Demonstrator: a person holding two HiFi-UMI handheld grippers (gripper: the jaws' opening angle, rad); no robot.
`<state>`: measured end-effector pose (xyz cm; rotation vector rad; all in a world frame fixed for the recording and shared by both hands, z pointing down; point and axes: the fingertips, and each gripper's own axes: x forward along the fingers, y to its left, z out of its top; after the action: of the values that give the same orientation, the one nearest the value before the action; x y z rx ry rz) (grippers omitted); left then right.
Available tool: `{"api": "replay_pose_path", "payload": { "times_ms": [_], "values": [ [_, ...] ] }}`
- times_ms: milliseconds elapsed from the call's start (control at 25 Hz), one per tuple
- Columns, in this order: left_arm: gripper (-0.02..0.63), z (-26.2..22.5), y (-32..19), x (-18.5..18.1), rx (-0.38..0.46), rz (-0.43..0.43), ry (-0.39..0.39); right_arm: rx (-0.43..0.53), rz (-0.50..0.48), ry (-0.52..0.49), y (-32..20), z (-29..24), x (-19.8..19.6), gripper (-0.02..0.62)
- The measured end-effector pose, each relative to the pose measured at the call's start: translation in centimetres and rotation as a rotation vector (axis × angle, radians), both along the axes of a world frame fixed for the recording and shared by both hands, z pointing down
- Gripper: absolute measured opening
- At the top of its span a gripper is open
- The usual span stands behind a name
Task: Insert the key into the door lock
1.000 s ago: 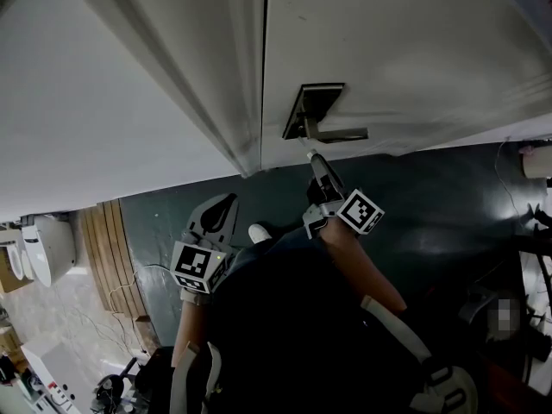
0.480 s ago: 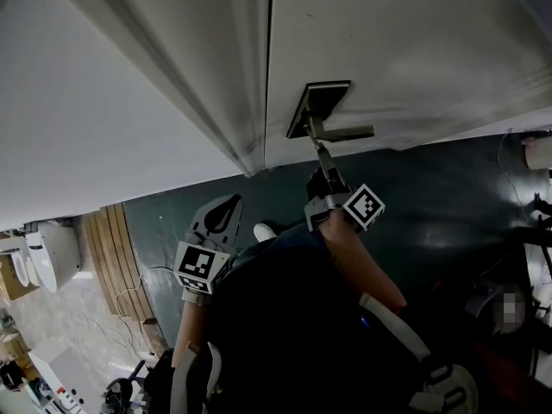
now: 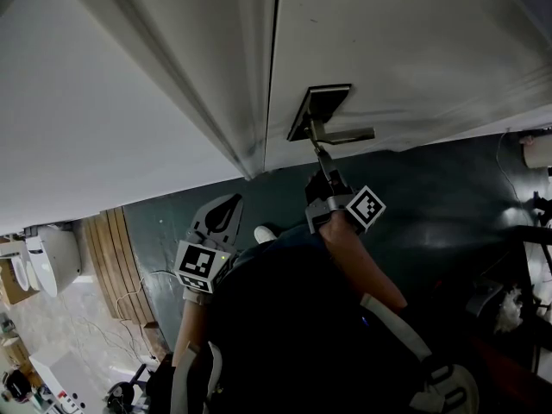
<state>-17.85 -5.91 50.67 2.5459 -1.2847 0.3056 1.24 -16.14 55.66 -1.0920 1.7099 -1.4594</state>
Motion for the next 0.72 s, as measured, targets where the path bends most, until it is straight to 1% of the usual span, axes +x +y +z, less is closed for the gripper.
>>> {"api": "replay_pose_path", "payload": {
  "times_ms": [160,360,720],
  "values": [
    [0.008,0.06,-0.13,0.09,0.001,0.005,0.0,-0.017,0.0,-0.018,0.12,0.06,0.0,0.032],
    [0.008,-0.02,-0.33,0.06,0.005,0.002,0.001,-0.013,-0.009,-0.04,0.18,-0.52,-0.37,0.032],
    [0.008,-0.36,-0.28,-0.06,0.011,0.0,0.004,-0.027,0.027,-0.051,-0.27,-0.87,0.07,0.032]
  ]
}}
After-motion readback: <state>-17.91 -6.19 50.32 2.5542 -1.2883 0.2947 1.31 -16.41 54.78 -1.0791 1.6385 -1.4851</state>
